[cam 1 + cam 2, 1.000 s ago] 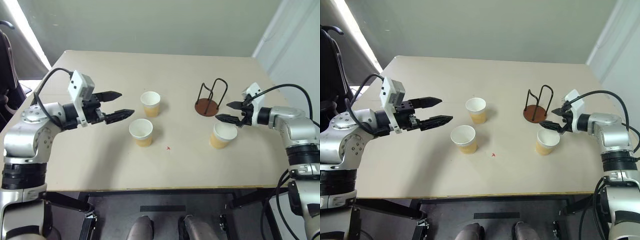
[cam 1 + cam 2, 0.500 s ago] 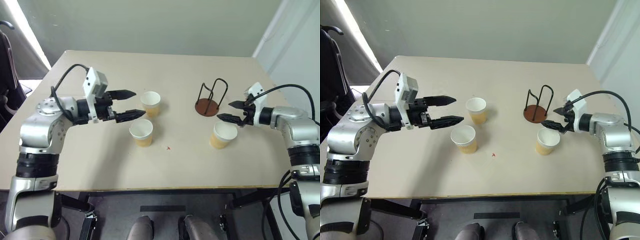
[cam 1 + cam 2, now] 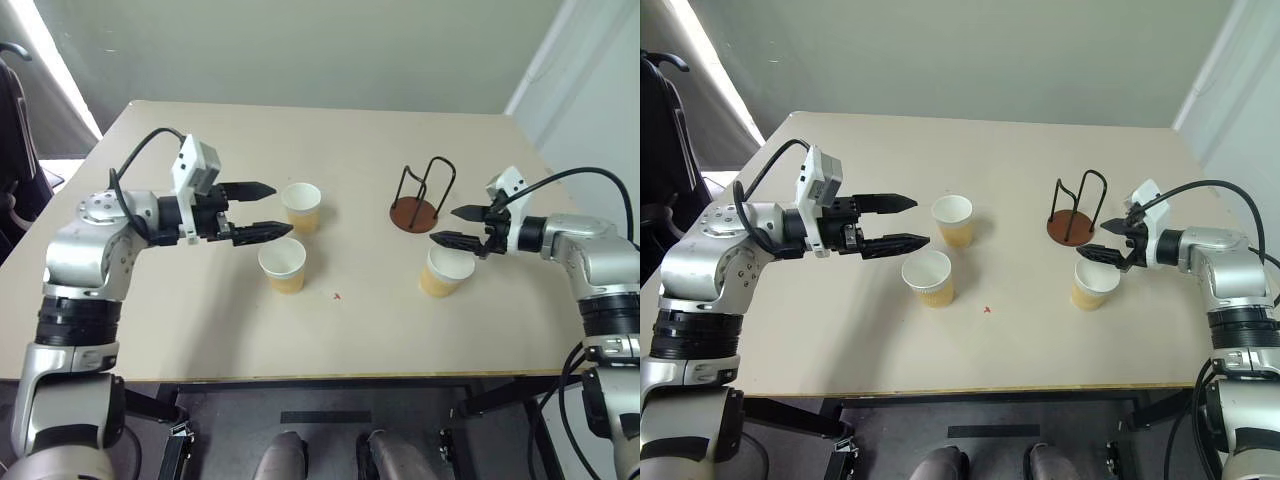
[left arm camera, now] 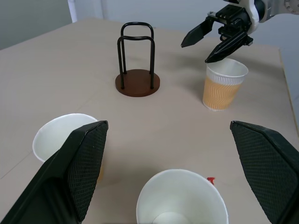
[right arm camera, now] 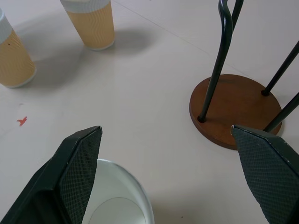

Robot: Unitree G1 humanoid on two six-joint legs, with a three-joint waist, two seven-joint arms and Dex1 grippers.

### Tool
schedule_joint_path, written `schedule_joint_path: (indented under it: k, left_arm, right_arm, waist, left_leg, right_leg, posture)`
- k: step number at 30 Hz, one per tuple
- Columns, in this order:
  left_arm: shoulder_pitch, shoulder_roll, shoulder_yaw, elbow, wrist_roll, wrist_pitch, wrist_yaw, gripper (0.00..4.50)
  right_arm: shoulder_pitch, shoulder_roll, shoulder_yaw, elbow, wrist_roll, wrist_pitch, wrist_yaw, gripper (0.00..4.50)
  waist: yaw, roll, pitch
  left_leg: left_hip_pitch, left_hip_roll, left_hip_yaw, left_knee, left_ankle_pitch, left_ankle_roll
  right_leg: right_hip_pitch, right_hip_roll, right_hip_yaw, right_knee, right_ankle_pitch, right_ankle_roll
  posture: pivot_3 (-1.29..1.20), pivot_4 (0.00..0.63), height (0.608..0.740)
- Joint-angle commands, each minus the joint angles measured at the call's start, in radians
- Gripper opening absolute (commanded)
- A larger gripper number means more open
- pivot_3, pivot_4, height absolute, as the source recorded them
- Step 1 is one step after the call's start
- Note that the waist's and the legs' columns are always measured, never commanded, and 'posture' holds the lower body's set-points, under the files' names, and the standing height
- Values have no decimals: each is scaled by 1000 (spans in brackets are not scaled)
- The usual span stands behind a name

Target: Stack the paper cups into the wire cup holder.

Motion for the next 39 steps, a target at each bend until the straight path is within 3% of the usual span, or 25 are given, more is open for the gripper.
schedule_joint_path:
  k: [1,39]
  left_arm:
    - [-14,17,34,-21,-1,-12,1,4500]
    - [-21,17,48,-17,-7,-15,3,4500]
  right_arm:
    - [-38,8,-20,13,0,-18,-21,4493]
    - [-282,219,12,464,-163,-301,-172,4493]
  waist:
    - [0,0,0]
    - [-2,0,0]
  left_leg:
    - [0,0,0,0,0,0]
    - [-5,0,0,-1,0,0]
  right_leg:
    - [0,0,0,0,0,0]
    - [-5,-1,0,0,0,0]
  posture:
    - [0,150,740]
    - [0,150,740]
